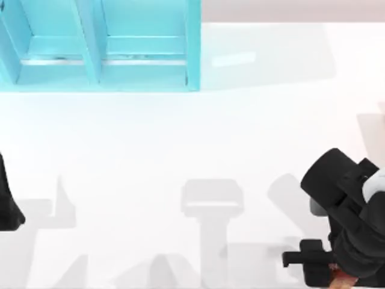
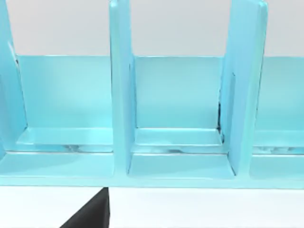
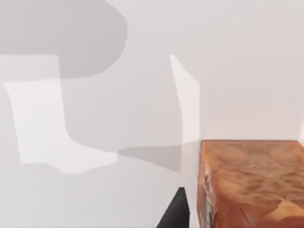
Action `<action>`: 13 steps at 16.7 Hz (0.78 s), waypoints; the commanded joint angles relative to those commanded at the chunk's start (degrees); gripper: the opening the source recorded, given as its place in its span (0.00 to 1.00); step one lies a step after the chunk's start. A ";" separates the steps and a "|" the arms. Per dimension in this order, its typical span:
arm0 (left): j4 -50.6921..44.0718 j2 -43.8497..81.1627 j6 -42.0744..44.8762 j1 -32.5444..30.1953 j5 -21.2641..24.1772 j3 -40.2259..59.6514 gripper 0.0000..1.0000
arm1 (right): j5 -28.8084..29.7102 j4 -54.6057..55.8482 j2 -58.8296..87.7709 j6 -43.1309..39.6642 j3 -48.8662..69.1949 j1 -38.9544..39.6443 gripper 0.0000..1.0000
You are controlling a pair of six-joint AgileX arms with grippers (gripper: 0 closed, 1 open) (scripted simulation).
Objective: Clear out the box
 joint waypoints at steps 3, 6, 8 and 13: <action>0.00 0.00 0.00 0.00 0.00 0.00 1.00 | 0.00 0.00 0.00 0.00 0.00 0.00 0.98; 0.00 0.00 0.00 0.00 0.00 0.00 1.00 | 0.00 0.00 0.00 0.00 0.00 0.00 1.00; 0.00 0.00 0.00 0.00 0.00 0.00 1.00 | 0.00 0.00 0.00 0.00 0.00 0.00 1.00; 0.00 0.00 0.00 0.00 0.00 0.00 1.00 | 0.00 -0.16 -0.08 0.00 0.12 -0.02 1.00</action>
